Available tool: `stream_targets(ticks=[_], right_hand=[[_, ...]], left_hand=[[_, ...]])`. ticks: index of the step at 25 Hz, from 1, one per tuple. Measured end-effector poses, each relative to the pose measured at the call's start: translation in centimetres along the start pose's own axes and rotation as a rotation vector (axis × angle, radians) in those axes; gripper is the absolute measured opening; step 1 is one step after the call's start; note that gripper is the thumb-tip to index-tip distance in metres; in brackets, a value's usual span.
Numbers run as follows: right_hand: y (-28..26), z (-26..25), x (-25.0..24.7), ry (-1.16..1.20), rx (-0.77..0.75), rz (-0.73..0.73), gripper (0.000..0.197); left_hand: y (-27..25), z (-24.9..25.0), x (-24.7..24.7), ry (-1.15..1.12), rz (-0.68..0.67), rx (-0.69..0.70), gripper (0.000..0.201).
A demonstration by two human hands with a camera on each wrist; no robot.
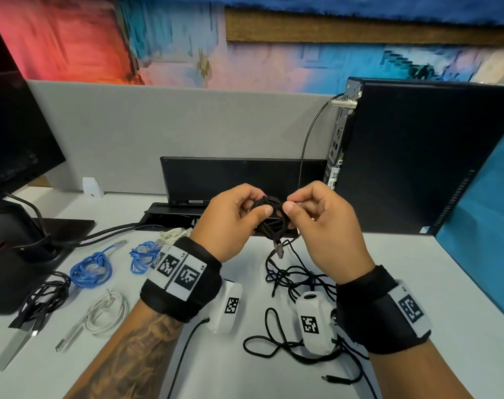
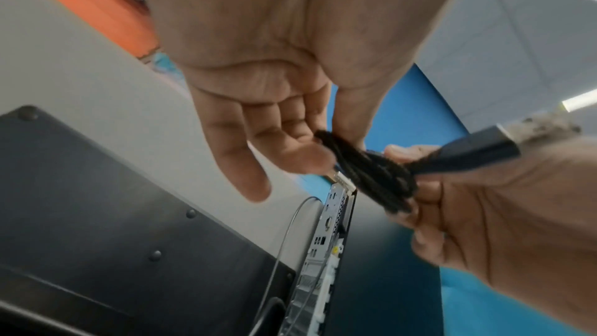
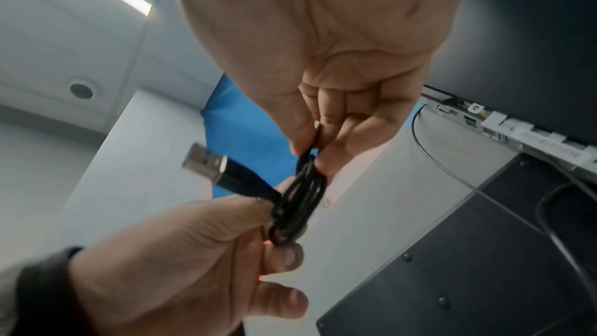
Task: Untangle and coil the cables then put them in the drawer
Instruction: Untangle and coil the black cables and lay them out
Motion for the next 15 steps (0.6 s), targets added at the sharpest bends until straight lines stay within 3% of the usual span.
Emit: stream_targets(ticks=[2,8,11,15], right_hand=[[0.1,-0.3,-0.2,0.102,0.015,-0.019,0.002],[-0.2,-1.1,-0.5,0.371,0.032,-0.156,0.005],[-0.8,0.3,0.0,0.156,0.085,-0.211,0.008],[-1.5,3.1,-1.1,-0.383,0.181,-0.435,0.04]], left_hand=[[0.0,0.7,-0.5,0.007,-0.015,-0.03,0.005],[-0.5,2.2,-2.0,-0.296,0.032,-0.112,0.012],[0.0,0.1,-1.8,-0.119,0.056,-0.182,0.004],[2.4,-3.1,-1.8,0.398,-0.029,-0.375,0.009]])
Point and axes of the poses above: each hand's wrist, its own y-axis towards the middle knuckle, its own x-axis out of the palm, z = x × y, the point moved 1 cm from there along y, towards the middle knuckle, and after that the axes turned 15 degrees about -y, right-handed, at the moved point
